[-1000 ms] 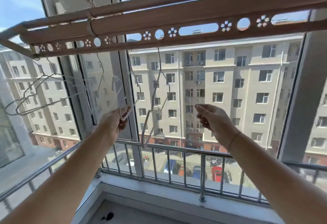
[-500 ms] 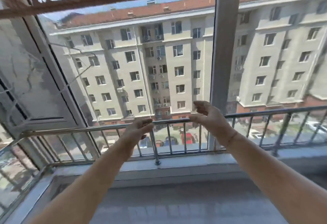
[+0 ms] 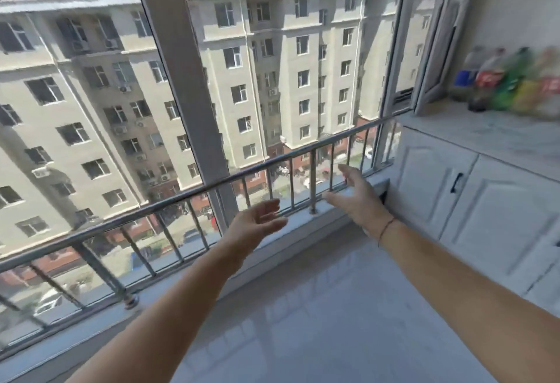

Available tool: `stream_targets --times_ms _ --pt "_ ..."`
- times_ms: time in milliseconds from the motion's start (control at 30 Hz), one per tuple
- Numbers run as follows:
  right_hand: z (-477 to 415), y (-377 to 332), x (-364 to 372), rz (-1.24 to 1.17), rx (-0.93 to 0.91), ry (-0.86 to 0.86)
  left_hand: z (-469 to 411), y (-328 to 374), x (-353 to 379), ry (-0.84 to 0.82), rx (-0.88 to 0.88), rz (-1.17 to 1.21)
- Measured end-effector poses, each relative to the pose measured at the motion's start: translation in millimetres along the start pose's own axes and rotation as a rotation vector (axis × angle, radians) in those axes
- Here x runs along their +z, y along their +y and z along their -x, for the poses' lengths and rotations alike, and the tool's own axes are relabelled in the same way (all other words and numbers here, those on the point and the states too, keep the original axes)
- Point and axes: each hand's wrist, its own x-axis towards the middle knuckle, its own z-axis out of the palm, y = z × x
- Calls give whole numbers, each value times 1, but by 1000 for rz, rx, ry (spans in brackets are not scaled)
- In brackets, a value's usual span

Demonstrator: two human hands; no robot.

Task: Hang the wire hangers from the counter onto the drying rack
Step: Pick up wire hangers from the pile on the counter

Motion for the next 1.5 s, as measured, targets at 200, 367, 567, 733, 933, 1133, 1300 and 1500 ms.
stream_targets --times_ms 200,367,567,733,933,1133,1300,1500 --pt "-15 49 -92 39 146 226 -74 12 86 -206 28 -6" --pt "-38 89 -168 54 244 359 -152 30 157 -329 57 -39" --pt "-70 119 -262 80 330 564 -250 64 242 -512 95 -28" --pt "-81 144 -341 66 377 757 -317 99 316 -660 141 -16" --pt "-69 173 -414 29 448 945 -363 117 408 -783 138 -50" --pt "-55 221 -510 18 490 1080 -396 136 531 -880 134 -50" --pt "-54 266 -602 -1 495 1118 -423 155 635 -904 132 -46" --pt "-57 329 -708 39 560 1079 -453 168 745 -875 94 -41"
